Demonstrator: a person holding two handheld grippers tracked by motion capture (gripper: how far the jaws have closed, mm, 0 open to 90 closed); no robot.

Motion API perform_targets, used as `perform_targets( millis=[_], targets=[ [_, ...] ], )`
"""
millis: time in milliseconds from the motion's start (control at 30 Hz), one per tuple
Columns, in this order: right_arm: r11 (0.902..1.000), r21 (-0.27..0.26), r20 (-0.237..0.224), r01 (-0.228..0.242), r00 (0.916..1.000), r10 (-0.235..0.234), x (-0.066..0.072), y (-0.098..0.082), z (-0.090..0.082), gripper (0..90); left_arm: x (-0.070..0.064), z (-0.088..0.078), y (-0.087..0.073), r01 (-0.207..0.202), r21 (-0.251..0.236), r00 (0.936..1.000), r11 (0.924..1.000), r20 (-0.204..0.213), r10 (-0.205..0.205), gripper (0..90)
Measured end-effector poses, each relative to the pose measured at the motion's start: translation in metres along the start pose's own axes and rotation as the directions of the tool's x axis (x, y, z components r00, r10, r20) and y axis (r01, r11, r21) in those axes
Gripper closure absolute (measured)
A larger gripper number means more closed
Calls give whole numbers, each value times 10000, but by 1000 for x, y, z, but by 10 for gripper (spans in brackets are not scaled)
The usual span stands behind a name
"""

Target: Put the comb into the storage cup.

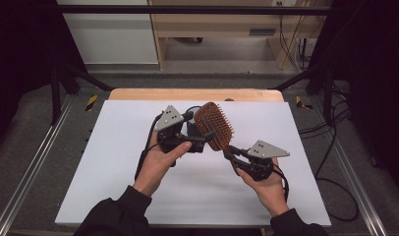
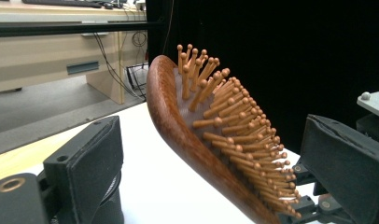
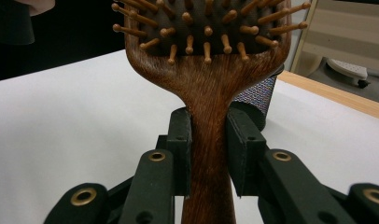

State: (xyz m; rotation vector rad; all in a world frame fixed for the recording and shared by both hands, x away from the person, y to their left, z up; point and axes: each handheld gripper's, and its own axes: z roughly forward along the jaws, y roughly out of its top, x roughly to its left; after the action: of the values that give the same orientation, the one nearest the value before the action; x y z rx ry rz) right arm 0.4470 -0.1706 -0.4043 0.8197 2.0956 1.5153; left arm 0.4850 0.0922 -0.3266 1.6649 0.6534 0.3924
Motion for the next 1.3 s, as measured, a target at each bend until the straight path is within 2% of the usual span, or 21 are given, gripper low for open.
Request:
perform_targets(
  millis=[267,533,767,1000,1033,1133,1233,1300],
  targets=[
    [9999,-59,-104,151,9998,-152,4,1,0,732,4,2,0,250,50,9994,9997,221,-251,106],
    [9994,37,-195,331,9993,-330,9,1,4,732,6,6,1,473,112,9980,9988,424,-477,233],
    [9993,127,-305,338,9990,-334,11,0,8,732,3,6,1,528,390,9986,9978,51,-530,280],
    [9979,489,-312,420,9987,-405,13,-3,13,733,-10,6,5,173,436,9998,9989,-95,-169,382],
    [9979,505,-307,396,9988,-381,14,-4,14,733,-16,7,7,-62,455,9998,9989,-194,71,391],
    [9974,615,-283,384,9989,-367,14,-5,15,733,-26,9,8,-349,549,9986,9979,-385,371,421],
    [9968,714,-272,361,9990,-342,14,-6,16,733,-31,10,9,-314,593,9981,9977,-515,345,449],
    [9967,744,-254,338,9992,-320,13,-7,16,732,-33,11,10,-109,456,9990,9989,-434,129,478]
  ],
)
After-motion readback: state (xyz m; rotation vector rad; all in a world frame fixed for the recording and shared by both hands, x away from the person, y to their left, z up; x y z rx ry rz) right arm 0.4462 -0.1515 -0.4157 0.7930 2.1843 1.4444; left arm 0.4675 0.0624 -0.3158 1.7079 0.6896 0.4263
